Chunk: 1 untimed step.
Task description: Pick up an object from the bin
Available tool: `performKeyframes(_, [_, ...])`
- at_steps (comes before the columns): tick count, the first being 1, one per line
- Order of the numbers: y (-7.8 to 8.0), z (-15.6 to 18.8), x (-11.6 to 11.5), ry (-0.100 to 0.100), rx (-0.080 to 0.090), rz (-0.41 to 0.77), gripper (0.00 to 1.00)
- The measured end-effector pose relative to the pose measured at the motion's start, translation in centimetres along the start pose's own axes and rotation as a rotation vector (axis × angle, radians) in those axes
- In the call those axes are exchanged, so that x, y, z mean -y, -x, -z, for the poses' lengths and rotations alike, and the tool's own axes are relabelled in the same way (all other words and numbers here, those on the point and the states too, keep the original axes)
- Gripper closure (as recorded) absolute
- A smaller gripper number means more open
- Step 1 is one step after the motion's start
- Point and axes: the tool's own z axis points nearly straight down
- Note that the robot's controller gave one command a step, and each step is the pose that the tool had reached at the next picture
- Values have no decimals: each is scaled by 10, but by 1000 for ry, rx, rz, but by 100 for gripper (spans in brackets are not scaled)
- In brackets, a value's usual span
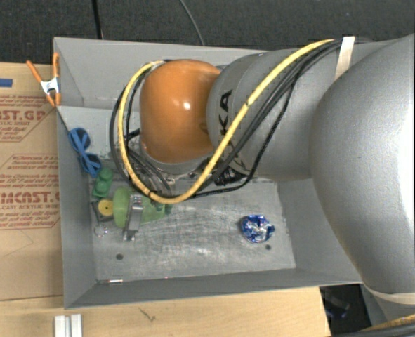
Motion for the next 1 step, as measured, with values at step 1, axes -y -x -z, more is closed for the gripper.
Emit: performKeyframes(1, [-9,95,40,-1,-1,267,100])
